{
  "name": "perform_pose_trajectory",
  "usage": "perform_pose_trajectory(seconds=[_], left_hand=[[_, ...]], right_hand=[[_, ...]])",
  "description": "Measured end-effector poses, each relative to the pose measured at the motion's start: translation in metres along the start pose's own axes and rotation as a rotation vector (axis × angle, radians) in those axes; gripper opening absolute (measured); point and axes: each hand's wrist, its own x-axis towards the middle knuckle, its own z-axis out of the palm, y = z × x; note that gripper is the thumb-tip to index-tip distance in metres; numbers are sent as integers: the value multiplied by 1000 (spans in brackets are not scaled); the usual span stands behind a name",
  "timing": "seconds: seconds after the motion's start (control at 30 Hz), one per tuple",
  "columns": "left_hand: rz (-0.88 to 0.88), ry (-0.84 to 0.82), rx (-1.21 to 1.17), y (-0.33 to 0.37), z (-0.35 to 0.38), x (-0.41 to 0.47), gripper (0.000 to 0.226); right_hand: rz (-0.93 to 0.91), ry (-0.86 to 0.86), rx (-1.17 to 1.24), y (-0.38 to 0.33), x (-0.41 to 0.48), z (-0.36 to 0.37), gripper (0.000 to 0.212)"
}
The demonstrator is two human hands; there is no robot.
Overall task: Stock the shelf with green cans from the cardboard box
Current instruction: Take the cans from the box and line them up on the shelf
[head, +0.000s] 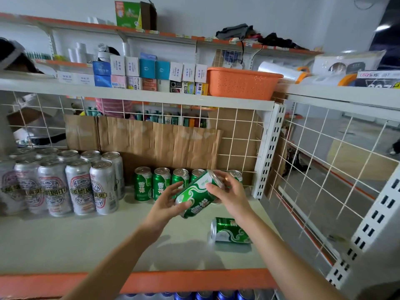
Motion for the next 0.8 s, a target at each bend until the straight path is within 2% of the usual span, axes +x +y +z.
perform_pose_trajectory(seconds=[0.13, 0.2, 0.3, 0.37, 0.43, 0.47, 0.6, 0.67, 0.8], left_hand=[[57, 24, -28, -2, 8, 0, 86], [61, 51, -25, -3, 8, 1, 84], [68, 76, 5, -3, 5, 5, 76], [54, 72, 21, 2, 3, 7, 73], [31, 59, 45, 7, -1, 9, 56], [21, 46, 60, 10, -2, 9, 52], [19, -15, 155, 20, -9, 12, 79], [24, -42, 199, 25, -10, 16, 88], [31, -74, 293, 34, -10, 22, 78]], right_hand=[[37, 17, 65, -1, -2, 2, 55], [51, -5, 56, -1, -2, 0, 47], [87, -91, -19, -1, -1, -6, 48], [54, -148, -211, -4, 0, -12, 66], [19, -207, -414, -12, -1, -19, 88], [9, -235, -458, -17, -2, -21, 90], [-52, -376, -748, -23, -3, -26, 92], [-77, -385, -877, -20, -2, -26, 92], [-128, -331, -916, -18, -2, -24, 83]])
